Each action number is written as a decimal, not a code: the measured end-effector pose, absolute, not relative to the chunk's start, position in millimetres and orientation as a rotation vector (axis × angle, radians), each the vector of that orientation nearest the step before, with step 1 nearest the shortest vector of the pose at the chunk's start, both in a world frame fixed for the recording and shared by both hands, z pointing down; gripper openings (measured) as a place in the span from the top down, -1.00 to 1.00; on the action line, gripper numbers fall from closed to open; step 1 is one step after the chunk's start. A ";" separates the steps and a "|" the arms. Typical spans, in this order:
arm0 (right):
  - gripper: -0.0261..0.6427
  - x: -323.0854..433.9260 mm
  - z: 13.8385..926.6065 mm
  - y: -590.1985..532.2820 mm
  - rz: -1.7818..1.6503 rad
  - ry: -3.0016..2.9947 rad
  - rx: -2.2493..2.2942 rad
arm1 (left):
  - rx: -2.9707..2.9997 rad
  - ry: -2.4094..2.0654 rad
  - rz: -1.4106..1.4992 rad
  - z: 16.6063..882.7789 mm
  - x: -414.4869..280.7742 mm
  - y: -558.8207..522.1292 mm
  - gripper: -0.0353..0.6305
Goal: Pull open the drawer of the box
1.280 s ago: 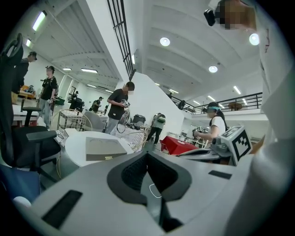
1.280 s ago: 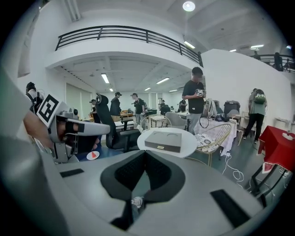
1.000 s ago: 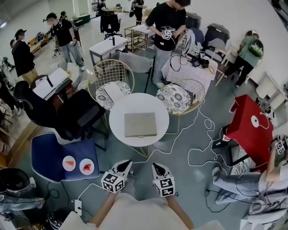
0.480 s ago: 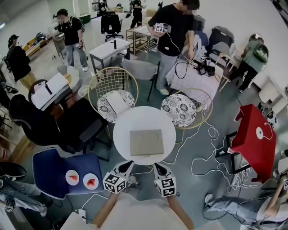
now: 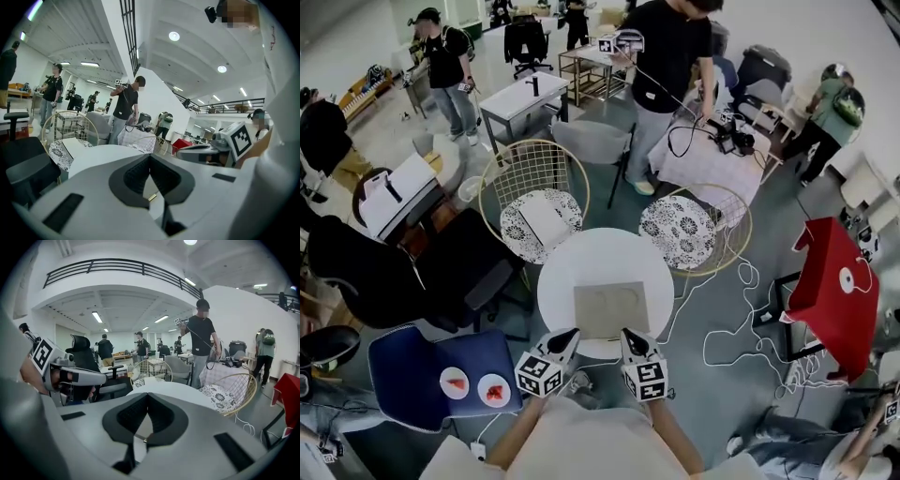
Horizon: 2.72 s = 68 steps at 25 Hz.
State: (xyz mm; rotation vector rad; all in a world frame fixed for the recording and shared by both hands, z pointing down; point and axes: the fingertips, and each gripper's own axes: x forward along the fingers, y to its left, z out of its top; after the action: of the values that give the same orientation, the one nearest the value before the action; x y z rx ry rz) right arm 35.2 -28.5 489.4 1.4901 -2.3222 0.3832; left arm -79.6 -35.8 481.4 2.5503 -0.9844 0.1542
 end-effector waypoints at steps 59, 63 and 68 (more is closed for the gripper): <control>0.86 29.9 666.4 30.2 0.855 -2.162 1.225 | 2.365 -1.020 0.512 653.1 -57.8 -51.4 0.86; 0.39 25.9 672.0 31.2 0.854 -2.142 1.228 | 2.366 -1.015 0.511 652.8 -58.3 -51.0 0.86; 0.27 32.7 678.9 19.3 0.807 -2.062 1.325 | 2.373 -1.008 0.506 652.5 -58.1 -49.5 0.86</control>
State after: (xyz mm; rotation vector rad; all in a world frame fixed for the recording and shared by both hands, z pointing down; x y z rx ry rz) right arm 32.7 19.3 678.9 1.3254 -2.0616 0.8066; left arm -58.1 -49.5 652.5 2.3727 -1.0083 0.5059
